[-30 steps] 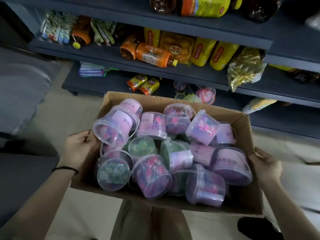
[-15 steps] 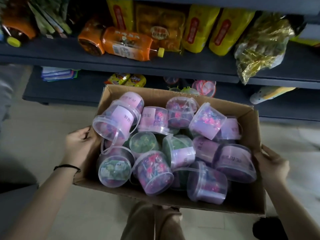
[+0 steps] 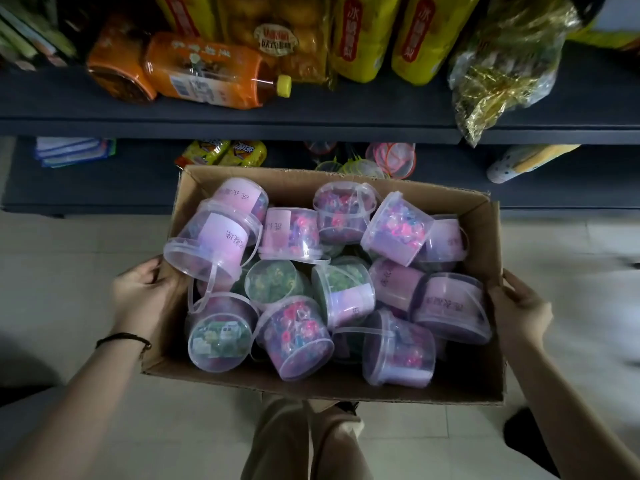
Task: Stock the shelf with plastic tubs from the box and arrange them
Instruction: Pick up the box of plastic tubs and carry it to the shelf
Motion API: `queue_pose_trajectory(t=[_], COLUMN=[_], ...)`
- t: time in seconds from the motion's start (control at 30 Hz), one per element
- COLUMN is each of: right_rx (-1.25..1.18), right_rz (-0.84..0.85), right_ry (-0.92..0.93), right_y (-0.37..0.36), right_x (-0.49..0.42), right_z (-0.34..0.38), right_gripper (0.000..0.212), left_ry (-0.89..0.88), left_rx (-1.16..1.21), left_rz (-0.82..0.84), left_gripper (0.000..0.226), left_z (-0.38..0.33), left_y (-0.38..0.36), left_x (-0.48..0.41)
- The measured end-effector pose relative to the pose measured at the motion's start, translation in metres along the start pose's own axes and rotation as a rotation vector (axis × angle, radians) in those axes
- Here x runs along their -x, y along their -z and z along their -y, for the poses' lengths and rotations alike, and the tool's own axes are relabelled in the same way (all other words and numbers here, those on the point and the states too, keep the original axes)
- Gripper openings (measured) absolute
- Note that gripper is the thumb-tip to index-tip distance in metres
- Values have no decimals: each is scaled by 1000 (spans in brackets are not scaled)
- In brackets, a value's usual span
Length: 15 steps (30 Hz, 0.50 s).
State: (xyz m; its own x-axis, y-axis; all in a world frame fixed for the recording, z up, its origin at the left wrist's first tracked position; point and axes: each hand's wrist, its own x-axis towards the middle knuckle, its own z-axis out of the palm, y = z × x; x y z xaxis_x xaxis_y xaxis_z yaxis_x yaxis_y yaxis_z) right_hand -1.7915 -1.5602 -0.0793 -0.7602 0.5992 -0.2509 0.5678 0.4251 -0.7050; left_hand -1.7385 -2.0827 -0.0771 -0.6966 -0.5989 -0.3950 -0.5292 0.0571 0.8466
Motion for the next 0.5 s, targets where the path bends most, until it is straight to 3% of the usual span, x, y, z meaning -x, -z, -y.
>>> queue_pose_trajectory(t=[0.27,0.5], right_rx=[47,149], right_rz=[-10,8], right_ry=[-7,90], right_y=[-1,-2], right_x=[11,10], right_z=[-10,-2], right_gripper=[34,16], left_ry=[-11,29], left_rx=[-210,-370], left_rz=[-16,57], left_gripper=[37,47], left_z=[-1,7], left_y=[3,16], left_x=[-2,-4])
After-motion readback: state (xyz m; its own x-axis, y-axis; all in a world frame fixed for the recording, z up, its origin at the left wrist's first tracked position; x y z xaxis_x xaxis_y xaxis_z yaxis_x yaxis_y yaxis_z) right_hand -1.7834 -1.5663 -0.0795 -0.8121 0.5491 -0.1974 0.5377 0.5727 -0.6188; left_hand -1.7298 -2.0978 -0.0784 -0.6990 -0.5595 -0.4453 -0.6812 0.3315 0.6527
